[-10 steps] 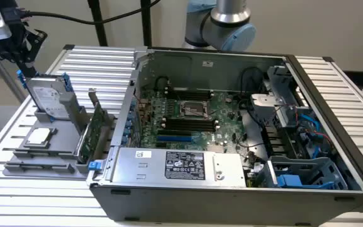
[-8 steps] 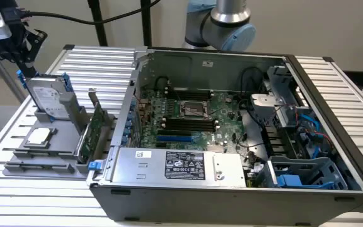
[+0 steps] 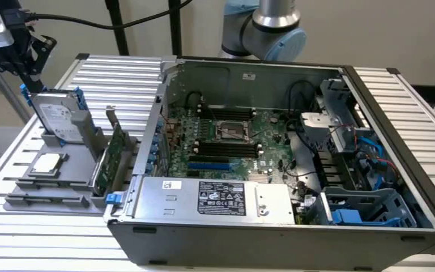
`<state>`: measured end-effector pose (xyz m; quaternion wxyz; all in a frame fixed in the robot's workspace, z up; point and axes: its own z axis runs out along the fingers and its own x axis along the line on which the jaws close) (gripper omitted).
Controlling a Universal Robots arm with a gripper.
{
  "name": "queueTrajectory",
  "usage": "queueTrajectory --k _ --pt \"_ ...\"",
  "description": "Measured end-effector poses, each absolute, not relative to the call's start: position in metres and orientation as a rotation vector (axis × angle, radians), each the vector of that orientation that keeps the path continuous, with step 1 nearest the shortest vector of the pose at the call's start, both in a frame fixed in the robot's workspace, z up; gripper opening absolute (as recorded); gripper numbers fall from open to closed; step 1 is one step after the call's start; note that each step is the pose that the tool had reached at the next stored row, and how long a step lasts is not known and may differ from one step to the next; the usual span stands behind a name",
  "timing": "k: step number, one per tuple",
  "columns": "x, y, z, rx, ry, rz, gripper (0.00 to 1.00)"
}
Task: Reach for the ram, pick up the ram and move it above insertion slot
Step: 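Reach for the ram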
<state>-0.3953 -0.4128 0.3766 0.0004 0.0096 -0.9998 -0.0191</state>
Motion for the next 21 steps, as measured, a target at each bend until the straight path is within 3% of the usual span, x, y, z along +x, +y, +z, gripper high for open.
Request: queueTrajectory --k 5,21 --pt "-0.396 -0.418 0.377 0.03 -3.14 -0.06 0.11" --pt "-0.402 -0.49 0.364 0.03 -3.137 -0.06 0.11"
